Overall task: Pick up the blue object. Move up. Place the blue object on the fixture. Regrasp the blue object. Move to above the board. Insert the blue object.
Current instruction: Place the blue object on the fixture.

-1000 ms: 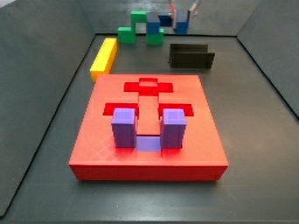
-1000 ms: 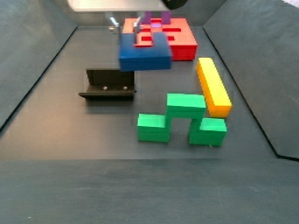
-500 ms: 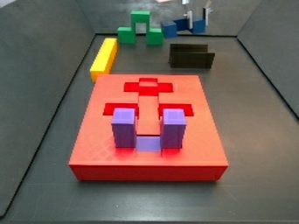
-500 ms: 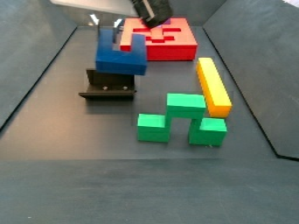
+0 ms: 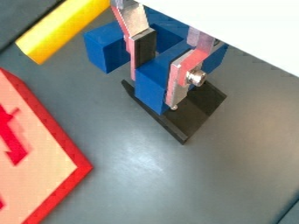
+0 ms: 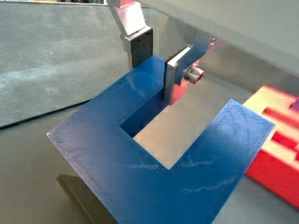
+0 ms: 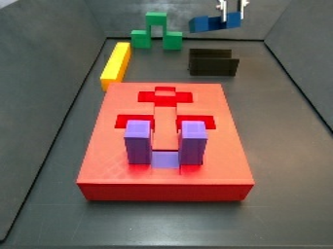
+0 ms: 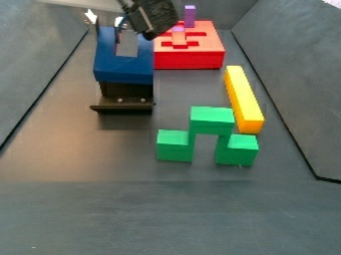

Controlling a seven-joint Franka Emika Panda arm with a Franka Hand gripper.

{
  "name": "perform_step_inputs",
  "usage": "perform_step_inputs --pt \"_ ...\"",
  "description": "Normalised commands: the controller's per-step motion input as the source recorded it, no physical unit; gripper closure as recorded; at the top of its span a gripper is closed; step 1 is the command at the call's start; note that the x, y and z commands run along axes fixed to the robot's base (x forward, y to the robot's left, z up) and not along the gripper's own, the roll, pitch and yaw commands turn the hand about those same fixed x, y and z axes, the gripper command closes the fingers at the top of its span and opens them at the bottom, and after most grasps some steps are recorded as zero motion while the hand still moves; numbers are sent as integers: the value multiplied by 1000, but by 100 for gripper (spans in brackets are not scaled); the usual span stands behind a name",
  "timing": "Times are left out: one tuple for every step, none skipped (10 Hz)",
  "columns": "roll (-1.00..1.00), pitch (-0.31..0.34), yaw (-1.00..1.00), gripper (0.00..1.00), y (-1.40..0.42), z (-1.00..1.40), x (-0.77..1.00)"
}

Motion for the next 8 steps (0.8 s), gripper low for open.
perform_step_inputs --pt "-600 411 -246 100 134 106 671" --pt "-511 329 -254 100 94 3 786" --pt "-423 289 -277 100 91 0 823" --pt "-451 246 -317 100 103 -9 806" --pt "-549 91 -391 100 103 -11 789" --pt "-606 0 -371 100 137 -29 726" --pt "-597 -134 -337 100 117 -83 689" --pt "-429 -394 -260 100 0 -260 543"
